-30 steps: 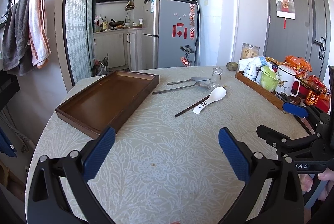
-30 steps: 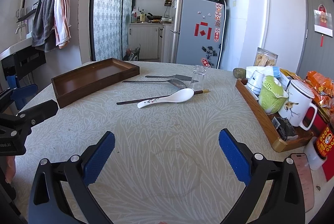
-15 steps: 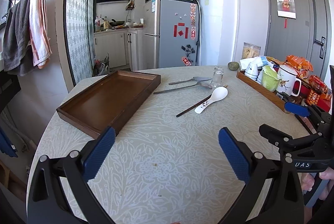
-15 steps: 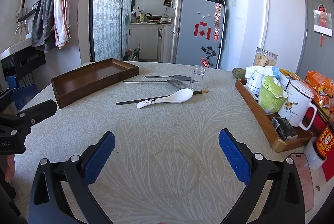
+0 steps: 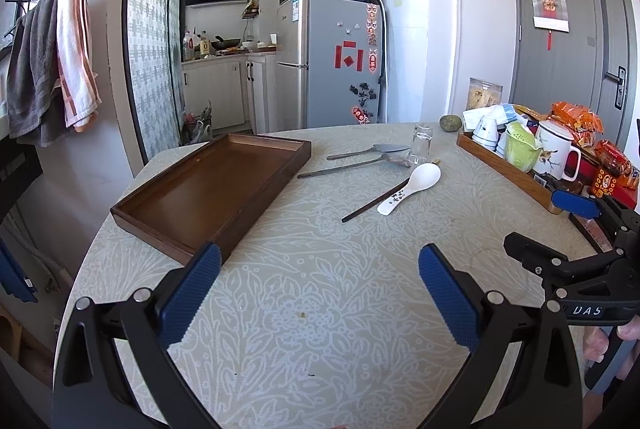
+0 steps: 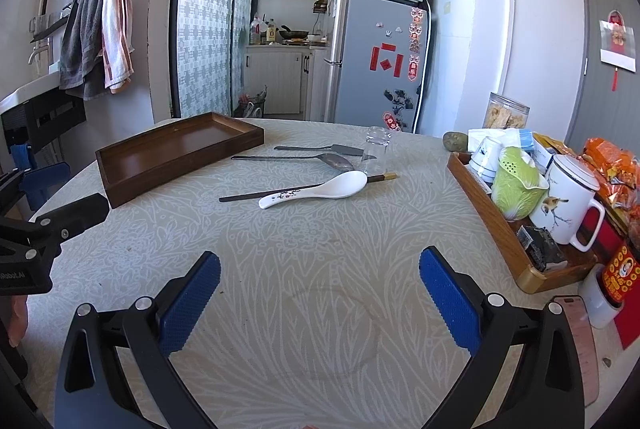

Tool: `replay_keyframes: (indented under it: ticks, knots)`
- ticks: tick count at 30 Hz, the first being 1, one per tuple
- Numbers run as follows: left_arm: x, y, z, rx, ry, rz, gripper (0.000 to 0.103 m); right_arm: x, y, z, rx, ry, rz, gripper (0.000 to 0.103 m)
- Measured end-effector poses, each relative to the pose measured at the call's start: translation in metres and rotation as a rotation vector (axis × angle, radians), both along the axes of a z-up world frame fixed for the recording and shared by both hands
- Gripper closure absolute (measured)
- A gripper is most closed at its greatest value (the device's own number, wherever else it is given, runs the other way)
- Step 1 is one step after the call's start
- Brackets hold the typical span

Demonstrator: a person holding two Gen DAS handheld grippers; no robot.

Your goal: Organize utensils

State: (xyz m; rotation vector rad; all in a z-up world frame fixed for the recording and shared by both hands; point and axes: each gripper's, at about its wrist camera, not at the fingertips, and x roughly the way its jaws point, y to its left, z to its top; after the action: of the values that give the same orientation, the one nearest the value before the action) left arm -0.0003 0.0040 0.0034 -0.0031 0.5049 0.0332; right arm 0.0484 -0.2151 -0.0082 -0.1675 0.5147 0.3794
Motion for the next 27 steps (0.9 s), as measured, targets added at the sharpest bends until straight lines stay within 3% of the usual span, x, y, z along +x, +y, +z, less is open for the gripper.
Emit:
replay_keyframes:
  ticks: [11,17,22,27]
  knots:
    - [0.003,-0.003,-0.001,0.000,0.028,-0.032,0.002,0.002,-0.004,0.002,-0.005,-0.007,0.004,0.003]
    - [-0.002,-0.013,0.006,0.071,-0.008,-0.085,0.002,0.005,-0.006,0.004,-0.001,0.014,0.016,0.003]
    - [0.004,-0.011,0.011,0.109,0.017,-0.088,0.002,0.005,-0.015,0.014,-0.014,-0.011,0.037,0.003]
    - [0.019,0.009,0.013,0.063,0.059,-0.048,0.002,0.018,-0.021,0.019,-0.054,0.036,0.097,0.003]
